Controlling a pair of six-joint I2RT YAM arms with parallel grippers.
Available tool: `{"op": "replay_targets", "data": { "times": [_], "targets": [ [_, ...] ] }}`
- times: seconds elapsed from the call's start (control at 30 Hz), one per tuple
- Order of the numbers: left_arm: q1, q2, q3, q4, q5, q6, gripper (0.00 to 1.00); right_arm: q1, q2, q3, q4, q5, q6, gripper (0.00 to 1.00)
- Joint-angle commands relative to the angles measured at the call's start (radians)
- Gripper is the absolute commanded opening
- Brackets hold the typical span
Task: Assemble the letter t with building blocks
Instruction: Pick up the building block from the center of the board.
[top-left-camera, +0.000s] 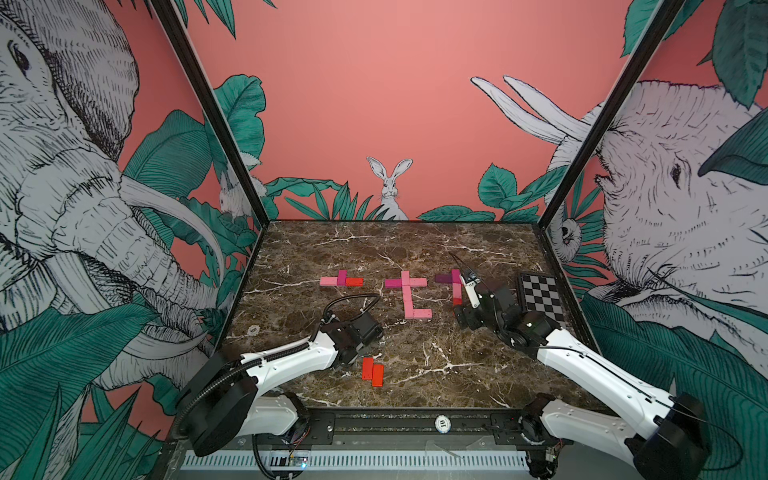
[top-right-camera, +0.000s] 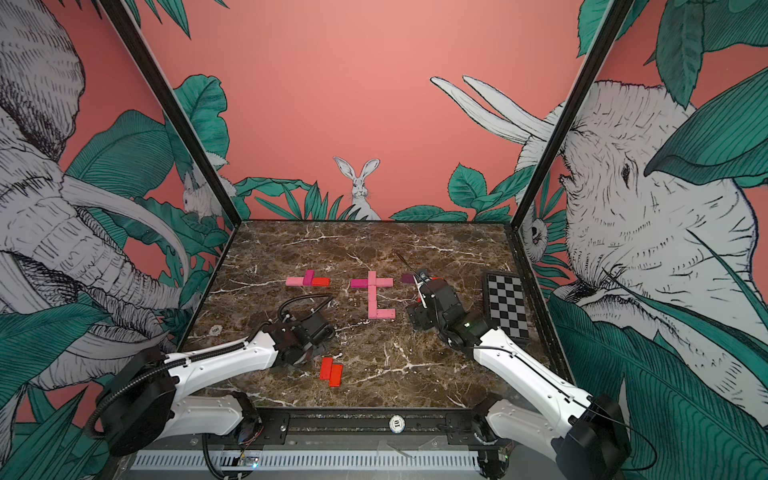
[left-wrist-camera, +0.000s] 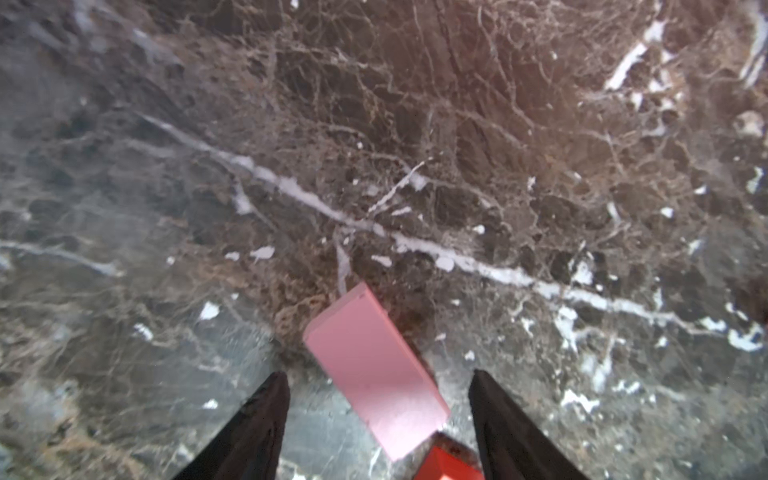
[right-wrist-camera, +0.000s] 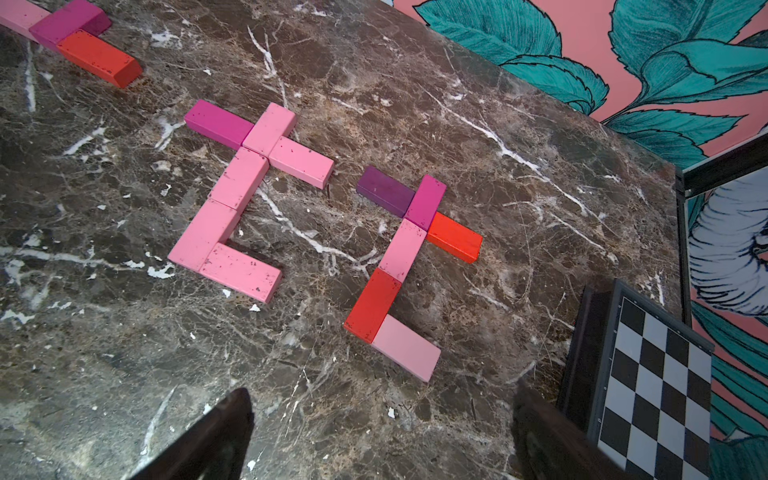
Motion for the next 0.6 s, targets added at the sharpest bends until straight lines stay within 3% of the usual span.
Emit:
{"op": "replay_targets", "data": {
  "times": [0.0,0.13,0.23,0.43,0.57],
  "targets": [
    [0.006,0.04,0.0,0.053,0.028,0.033,0.7,-0.006,0.001,0.042,-0.005,0.006,0.003,0.95],
    [0.008,0.086,-0.008,0.084,0.045,0.036,0.7,-0.006,-0.009,0.041,-0.005,0.011,-0.001,0.95],
    [0.011,0.1,-0.017,0.089,0.04,0.041,0.64,-0.007,-0.007,0.047,-0.011,0.012,-0.004,0.95],
    [0.04,0.084,-0.042,0.091,0.049,0.094,0.28,-0.007,-0.004,0.056,-0.017,0.009,-0.005,0.95],
    [0.059,0.07,-0.031,0.072,0.061,0.184,0.23,-0.006,-0.005,0.059,-0.018,0.009,-0.004,0.95]
  ]
}}
